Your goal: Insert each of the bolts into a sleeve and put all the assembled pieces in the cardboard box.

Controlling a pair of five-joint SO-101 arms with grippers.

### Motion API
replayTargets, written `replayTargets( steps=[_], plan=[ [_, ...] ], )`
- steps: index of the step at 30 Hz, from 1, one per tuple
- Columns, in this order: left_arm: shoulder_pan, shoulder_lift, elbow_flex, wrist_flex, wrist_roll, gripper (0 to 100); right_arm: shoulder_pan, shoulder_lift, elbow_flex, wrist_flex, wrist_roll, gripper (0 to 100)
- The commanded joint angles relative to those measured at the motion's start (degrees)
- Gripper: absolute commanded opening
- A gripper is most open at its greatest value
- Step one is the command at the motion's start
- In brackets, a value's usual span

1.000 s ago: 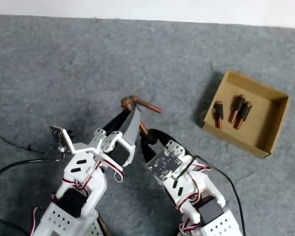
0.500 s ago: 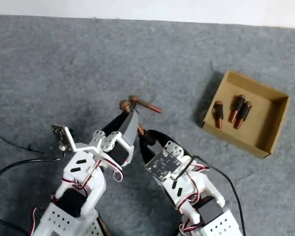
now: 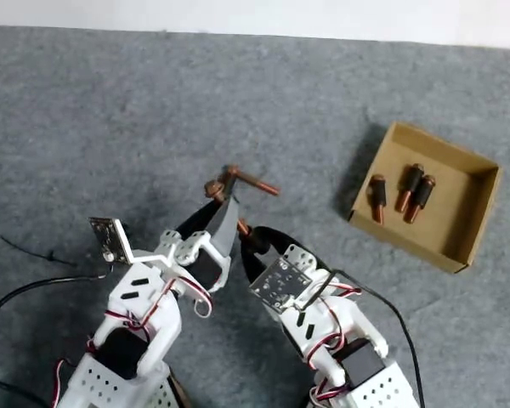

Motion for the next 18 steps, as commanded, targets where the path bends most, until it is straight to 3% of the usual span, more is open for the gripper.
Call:
replayTargets(
  steps=[1, 5, 14, 18],
  plan=[
    [5.6, -0.2, 1.1, 4.1, -5.3, 0, 2.3, -1.0, 8.1, -4.4, 0.1, 0.5],
    [9.4, -0.3, 1.1, 6.5, -8.3, 0, 2.8, -1.0, 8.1, -5.0, 0.1, 0.5],
    [7.7, -0.3, 1.1, 6.4, -8.1, 1, 2.9, -1.0, 8.1, -5.0, 0.1, 0.5],
    [5.1, -0.3, 1.1, 6.4, -7.4, 16, 3.8, -1.0, 8.0, -5.0, 0.1, 0.5]
  ],
)
